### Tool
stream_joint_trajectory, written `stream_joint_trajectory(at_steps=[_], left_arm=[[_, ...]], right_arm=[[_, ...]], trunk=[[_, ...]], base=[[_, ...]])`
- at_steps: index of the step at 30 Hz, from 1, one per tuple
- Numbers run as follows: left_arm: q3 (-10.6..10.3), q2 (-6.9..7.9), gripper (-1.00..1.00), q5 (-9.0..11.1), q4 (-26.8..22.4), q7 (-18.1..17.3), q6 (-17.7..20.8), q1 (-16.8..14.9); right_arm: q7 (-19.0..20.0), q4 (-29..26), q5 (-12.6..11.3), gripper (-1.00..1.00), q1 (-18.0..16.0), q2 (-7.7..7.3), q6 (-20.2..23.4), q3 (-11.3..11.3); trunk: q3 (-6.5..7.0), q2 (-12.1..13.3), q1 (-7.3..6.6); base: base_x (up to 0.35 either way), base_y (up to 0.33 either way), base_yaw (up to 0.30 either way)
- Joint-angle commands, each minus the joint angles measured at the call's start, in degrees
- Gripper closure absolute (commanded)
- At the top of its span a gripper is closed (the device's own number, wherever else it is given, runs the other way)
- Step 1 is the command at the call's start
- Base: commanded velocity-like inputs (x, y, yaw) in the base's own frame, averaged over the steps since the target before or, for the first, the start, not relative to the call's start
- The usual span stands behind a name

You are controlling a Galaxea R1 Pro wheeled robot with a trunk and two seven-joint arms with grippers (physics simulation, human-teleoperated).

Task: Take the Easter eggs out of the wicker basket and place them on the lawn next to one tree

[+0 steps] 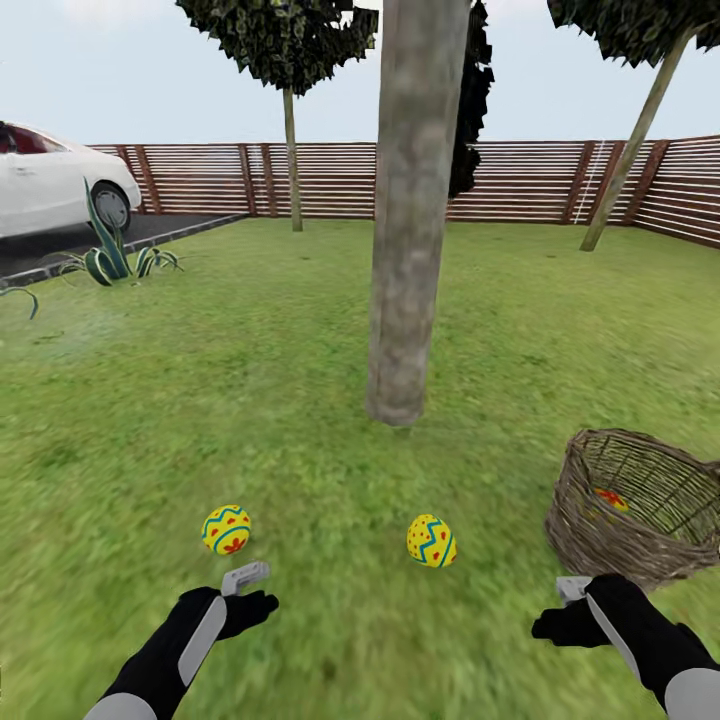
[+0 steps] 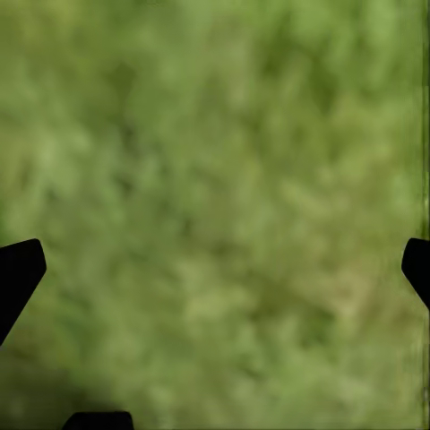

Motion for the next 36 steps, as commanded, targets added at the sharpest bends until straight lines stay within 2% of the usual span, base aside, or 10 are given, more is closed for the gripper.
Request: stream_joint_trajectory(at_steps=[1,10,14,18,29,36], left_arm=[[-0.2,0.02,-1.00,0.6,-0.1,0.5,0.3,0.0],[-0.2,-0.52,-1.00,0.6,0.0,0.7,0.3,-0.1],[-0.2,-0.60,-1.00,0.6,0.0,0.7,0.3,-0.1],[-0.2,-0.66,-1.00,0.6,0.0,0.8,0.3,0.0],[-0.2,-0.75,-1.00,0.6,0.1,0.8,0.2,0.0],[-0.3,-1.66,-1.00,0.5,0.1,0.8,0.2,-0.1]], right_arm=[[-0.1,-0.1,-0.3,-1.00,0.0,-0.03,0.2,0.3],[-0.2,0.1,-0.2,-1.00,0.0,0.68,0.2,0.5],[-0.3,0.7,-0.3,-1.00,0.0,0.80,0.1,2.4],[-0.6,0.8,-0.3,-1.00,0.0,0.82,0.1,3.1],[-0.6,0.9,-0.3,-1.00,0.0,1.08,0.1,3.2],[-0.6,0.9,-0.3,-1.00,0.0,1.09,0.1,3.2]], trunk=[[0.20,0.0,-0.05],[2.24,0.1,-0.28],[3.13,0.2,-0.38],[4.02,0.2,-0.49],[6.45,0.4,-0.77],[8.00,0.5,-0.95]], base=[[-0.125,-0.342,0.244],[-0.113,-0.342,0.277],[-0.110,-0.342,0.287],[-0.110,-0.342,0.288],[-0.110,-0.342,0.288],[-0.110,-0.342,0.239]])
